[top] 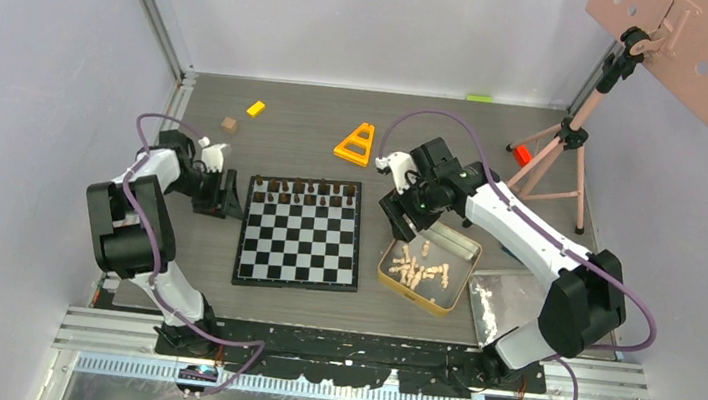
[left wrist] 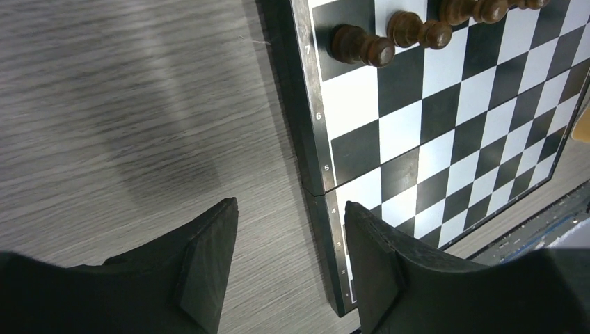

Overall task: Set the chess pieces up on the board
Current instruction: Adjust the chessboard at the center of the board.

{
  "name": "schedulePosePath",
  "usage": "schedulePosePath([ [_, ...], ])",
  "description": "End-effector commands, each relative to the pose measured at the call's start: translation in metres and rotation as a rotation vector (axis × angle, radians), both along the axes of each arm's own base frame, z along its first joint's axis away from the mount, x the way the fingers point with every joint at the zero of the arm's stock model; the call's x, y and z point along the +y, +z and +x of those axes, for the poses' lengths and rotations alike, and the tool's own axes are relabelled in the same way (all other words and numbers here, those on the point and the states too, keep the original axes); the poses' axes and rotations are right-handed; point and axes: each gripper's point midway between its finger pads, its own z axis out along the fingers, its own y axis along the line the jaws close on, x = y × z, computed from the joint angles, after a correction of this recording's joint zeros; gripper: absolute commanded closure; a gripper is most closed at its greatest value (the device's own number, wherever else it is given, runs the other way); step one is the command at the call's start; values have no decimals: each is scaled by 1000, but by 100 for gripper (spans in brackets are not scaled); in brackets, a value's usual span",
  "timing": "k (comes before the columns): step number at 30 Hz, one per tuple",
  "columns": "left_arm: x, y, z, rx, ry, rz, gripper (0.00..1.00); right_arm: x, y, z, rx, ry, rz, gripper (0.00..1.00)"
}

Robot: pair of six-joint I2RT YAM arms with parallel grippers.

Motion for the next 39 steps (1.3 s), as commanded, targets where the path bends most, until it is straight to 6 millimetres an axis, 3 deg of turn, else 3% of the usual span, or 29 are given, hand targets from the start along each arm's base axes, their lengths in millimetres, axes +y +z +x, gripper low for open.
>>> schedulePosePath([
  [1, -14, 7, 3, 1, -42, -51, 41, -5, 18, 5, -54, -29, 49, 29],
  [13, -59, -9, -1, 61, -178, -61, 46, -56, 20, 5, -64, -138, -16, 29],
  [26, -103, -6, 3, 28, -302, -53, 48, -89, 9, 0, -61, -211, -94, 29],
  [33, -109, -2, 12, -14, -331, -33, 47, -115, 1, 0, -71, -284, -176, 30],
  [39, -103, 8, 18, -43, -323, 10, 44, -136, -5, -3, -63, -344, -225, 30],
])
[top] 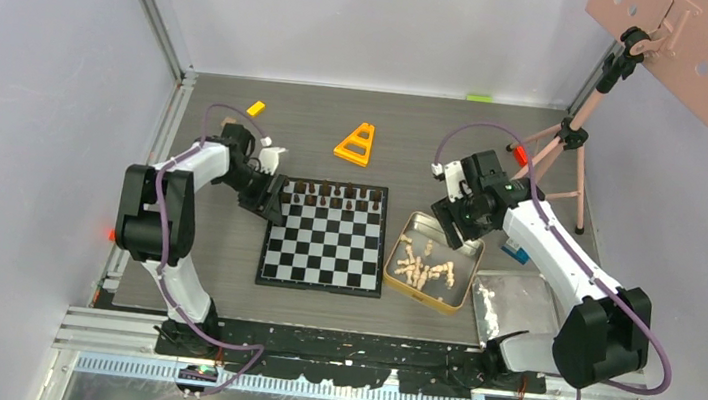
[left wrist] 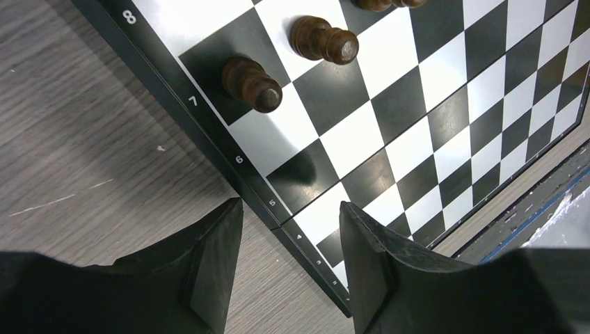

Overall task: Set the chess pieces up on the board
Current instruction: Adjust the chessboard at the center of the board, then pick up the chess piece from the storage box.

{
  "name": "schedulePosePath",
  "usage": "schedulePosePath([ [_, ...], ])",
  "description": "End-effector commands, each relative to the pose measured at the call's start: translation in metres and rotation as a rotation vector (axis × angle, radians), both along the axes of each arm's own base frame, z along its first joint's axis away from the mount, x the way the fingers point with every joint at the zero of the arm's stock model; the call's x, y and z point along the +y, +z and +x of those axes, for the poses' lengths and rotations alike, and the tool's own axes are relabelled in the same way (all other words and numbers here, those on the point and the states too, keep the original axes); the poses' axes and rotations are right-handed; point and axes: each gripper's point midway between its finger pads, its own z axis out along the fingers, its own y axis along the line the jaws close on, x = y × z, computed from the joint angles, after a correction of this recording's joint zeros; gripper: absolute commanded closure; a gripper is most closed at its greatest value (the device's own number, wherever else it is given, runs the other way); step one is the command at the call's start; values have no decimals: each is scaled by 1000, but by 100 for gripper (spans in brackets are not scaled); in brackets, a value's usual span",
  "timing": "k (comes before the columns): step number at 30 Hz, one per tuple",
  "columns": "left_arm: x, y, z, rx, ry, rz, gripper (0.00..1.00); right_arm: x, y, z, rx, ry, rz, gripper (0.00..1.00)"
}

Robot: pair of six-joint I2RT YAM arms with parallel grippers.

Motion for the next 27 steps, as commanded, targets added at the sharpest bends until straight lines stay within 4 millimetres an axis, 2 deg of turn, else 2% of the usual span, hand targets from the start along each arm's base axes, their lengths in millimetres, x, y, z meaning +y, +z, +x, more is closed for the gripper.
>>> schedulePosePath([
  [1, 0, 20, 15, -85, -3, 12, 43, -16, 7, -3, -38, -32, -33, 30],
  [5, 11, 31, 14, -141, 3, 70, 37, -1, 4, -11, -6, 26, 42, 31],
  [9, 24, 49, 14, -230, 26, 141, 33, 17, 0, -6, 9, 64, 117, 33],
  [13, 34, 77, 15, -338, 37, 190, 31, 28, -12, 5, 28, 78, 151, 36],
  [19, 28, 125, 14, -471, 49, 151, 27, 43, -38, 10, 109, 107, 178, 41],
  [22, 23, 135, 12, -491, 55, 122, 26, 49, -48, 10, 138, 116, 177, 41],
  [27, 20, 135, 10, -486, 54, 103, 25, 56, -60, 9, 187, 128, 183, 46],
])
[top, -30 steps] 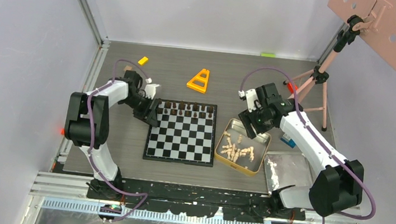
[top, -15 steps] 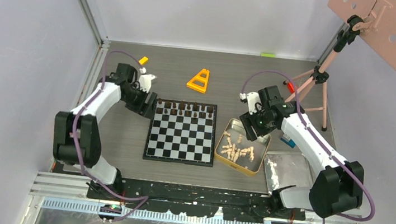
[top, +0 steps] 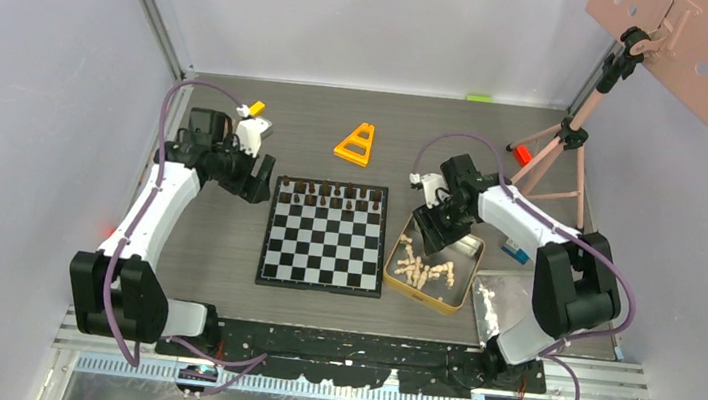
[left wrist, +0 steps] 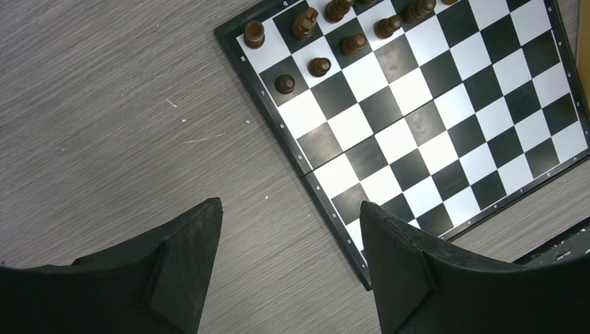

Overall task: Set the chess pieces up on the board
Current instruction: Pick up the chess piece from the storage box.

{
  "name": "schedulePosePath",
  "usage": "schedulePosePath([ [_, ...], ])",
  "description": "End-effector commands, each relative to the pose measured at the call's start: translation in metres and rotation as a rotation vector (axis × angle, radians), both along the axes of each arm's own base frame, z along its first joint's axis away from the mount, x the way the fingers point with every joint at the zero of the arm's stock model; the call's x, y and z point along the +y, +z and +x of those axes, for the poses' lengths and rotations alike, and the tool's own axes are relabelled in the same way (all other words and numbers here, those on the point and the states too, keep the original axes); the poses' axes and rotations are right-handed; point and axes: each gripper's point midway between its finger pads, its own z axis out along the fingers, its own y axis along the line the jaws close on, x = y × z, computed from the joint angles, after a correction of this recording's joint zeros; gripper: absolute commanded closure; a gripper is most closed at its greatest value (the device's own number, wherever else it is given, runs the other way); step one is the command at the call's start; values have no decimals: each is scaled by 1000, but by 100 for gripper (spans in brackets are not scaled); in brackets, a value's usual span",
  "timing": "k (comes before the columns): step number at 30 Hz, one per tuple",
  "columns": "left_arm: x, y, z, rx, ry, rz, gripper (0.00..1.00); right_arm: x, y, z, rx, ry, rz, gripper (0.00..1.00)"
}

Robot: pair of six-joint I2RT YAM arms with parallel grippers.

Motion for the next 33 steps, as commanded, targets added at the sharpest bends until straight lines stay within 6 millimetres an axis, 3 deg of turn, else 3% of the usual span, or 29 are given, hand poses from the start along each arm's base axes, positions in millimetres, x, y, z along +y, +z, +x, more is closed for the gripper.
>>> schedulePosePath([
  [1, -7, 14, 1, -29, -9, -31, 24, 18, 4, 12, -20, 31, 51, 46],
  [8, -7, 10, 0, -24, -10, -32, 24, 24, -7, 10, -6, 55, 21, 60],
  [14, -7, 9, -1, -29, -10, -31, 24, 23, -1, 16, -31, 49, 8, 79],
  [20, -6, 7, -2, -25, -9, -25, 24, 20, 18, 20, -73, 46, 2, 93],
  [25, -4, 8, -3, -41, -9, -16, 24, 20, 40, 15, -89, 55, 19, 99],
  [33, -1, 6, -1, -40, 10, -3, 23, 56, 86, 2, -140, 189, 69, 99],
])
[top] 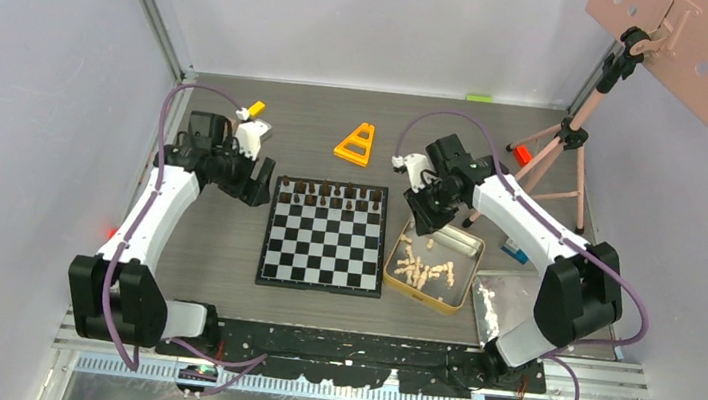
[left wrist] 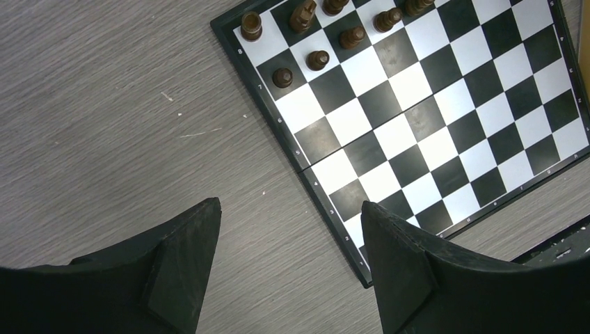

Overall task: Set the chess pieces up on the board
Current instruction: Pick up the chess piece from the storage box, then place the chess piece on the chessboard.

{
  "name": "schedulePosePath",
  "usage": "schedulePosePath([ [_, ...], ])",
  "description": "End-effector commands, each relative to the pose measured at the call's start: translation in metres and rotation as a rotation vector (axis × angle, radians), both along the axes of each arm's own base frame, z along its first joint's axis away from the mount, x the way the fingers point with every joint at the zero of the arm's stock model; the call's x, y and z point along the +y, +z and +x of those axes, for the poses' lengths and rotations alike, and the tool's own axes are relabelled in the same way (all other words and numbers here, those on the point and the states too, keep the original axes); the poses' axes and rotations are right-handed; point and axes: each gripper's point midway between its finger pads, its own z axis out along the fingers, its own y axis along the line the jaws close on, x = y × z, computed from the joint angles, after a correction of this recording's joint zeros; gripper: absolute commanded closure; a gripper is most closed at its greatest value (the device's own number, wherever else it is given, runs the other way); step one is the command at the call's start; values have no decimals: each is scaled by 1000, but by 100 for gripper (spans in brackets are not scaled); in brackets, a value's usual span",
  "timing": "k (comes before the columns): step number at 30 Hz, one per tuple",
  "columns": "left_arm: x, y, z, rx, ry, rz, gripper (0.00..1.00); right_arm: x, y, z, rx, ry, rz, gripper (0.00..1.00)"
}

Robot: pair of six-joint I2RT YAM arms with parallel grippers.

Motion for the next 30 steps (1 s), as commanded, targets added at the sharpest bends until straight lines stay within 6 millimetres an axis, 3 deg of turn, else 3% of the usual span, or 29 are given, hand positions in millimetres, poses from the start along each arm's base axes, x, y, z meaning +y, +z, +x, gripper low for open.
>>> schedulePosePath([
  [1, 0, 9, 5, -40, 8, 2, 23, 32, 41, -12, -75, 130, 45, 99],
  [6, 3, 9, 7, -42, 24, 17, 22, 65, 47, -33, -68, 260, 69, 99],
  [12, 11, 5, 8, -57, 36, 56, 21, 99, 21, -66, -4, 419, 54, 99],
  [20, 14, 9, 9, -82, 44, 69, 20, 117, -14, -95, 79, 515, 31, 99],
  [30, 14, 10, 7, -87, 43, 73, 20, 123, -44, -97, 118, 539, -21, 99],
])
